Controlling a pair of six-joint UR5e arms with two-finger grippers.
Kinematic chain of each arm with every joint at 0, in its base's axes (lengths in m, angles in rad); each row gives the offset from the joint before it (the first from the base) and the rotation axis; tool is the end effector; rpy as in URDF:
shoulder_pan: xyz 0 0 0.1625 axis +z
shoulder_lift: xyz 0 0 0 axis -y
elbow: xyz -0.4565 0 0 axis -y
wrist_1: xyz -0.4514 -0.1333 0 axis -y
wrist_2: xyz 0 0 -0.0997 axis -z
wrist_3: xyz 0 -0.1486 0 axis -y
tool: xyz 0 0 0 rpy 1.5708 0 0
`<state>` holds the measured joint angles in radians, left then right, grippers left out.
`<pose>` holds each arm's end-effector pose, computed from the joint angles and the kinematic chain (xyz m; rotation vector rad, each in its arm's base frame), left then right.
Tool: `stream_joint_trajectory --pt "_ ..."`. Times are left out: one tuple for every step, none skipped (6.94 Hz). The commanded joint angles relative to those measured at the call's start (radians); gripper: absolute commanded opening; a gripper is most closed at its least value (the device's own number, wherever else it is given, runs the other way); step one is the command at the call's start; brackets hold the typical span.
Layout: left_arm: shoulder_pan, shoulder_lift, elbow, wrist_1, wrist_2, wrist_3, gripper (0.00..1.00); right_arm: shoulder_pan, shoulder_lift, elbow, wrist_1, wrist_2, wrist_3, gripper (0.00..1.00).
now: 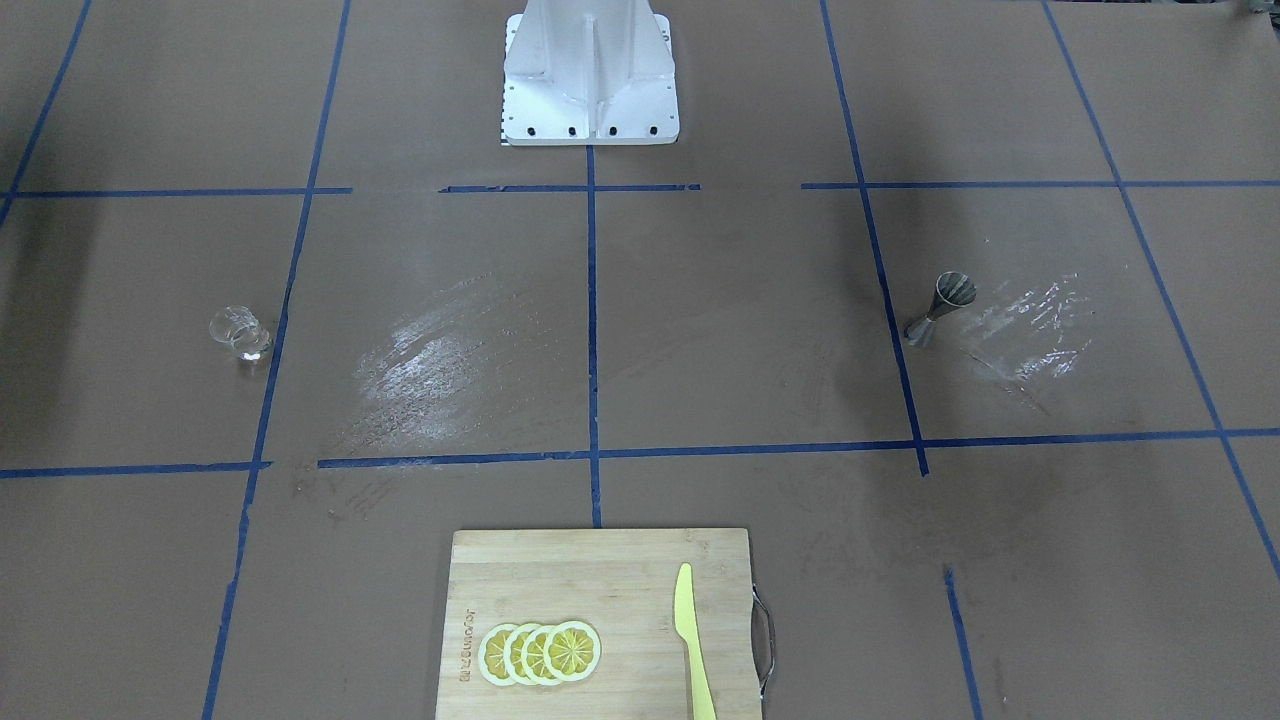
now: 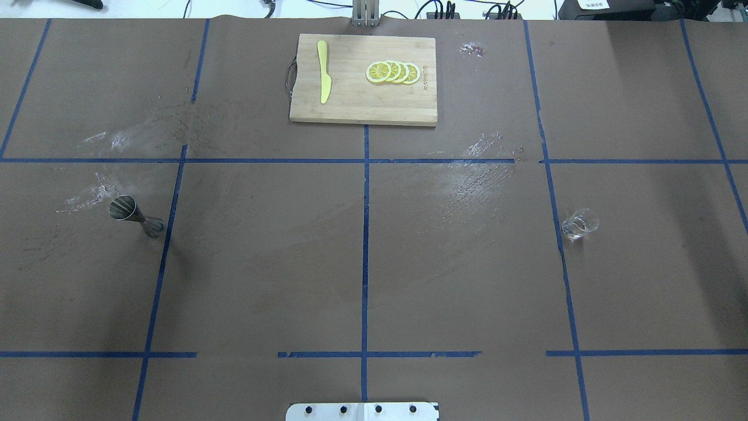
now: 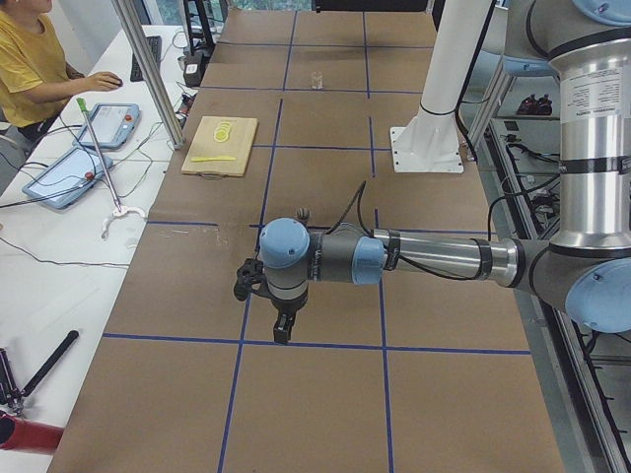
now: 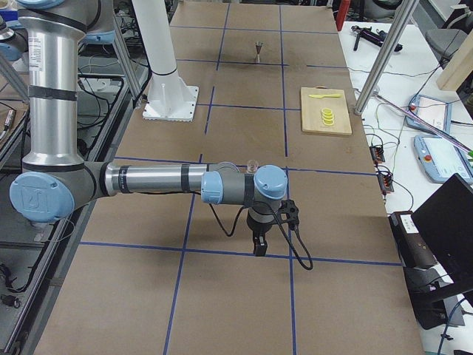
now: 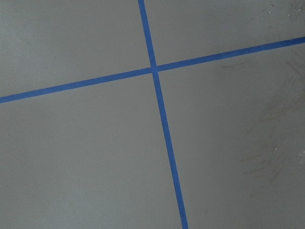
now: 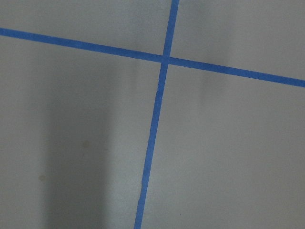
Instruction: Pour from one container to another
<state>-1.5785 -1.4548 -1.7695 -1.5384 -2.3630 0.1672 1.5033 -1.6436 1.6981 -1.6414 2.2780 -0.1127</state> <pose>-0.0314 -0.5016 0.6779 0.1168 0.7859 0.1710 0.0019 -0.5167 0.7078 0.0006 -0.7082 -0.1669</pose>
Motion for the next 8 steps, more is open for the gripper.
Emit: stream_joint_trajectory --pt "-0.001 0.001 -0.017 0.000 0.002 0.006 1.00 0.000 0.001 0.002 0.000 0.000 -0.001 1.00" --pt "-0.002 -0.001 -0.011 -0.015 0.004 0.008 1.00 -0.002 0.002 0.003 0.000 0.000 -0.004 1.00" --pt "-0.002 0.010 -0.027 -0.035 0.008 0.009 1.00 -0.003 0.002 0.006 0.000 0.002 -0.002 1.00" --pt "0.008 0.005 -0.016 -0.049 0.013 0.009 1.00 -0.003 0.004 0.006 0.000 0.002 -0.001 1.00" --pt "0.006 0.007 -0.027 -0.113 0.013 0.011 1.00 -0.006 0.014 0.014 0.002 0.002 0.008 1.00" --pt "0.008 -0.002 0.004 -0.185 0.011 0.008 1.00 -0.006 0.049 0.026 0.002 -0.002 0.007 1.00" --pt "0.008 -0.016 0.037 -0.344 0.001 0.002 1.00 -0.006 0.091 0.031 0.033 -0.002 0.010 1.00" --pt "0.008 -0.012 0.047 -0.534 -0.051 -0.011 1.00 -0.005 0.094 0.015 0.166 -0.003 0.046 1.00"
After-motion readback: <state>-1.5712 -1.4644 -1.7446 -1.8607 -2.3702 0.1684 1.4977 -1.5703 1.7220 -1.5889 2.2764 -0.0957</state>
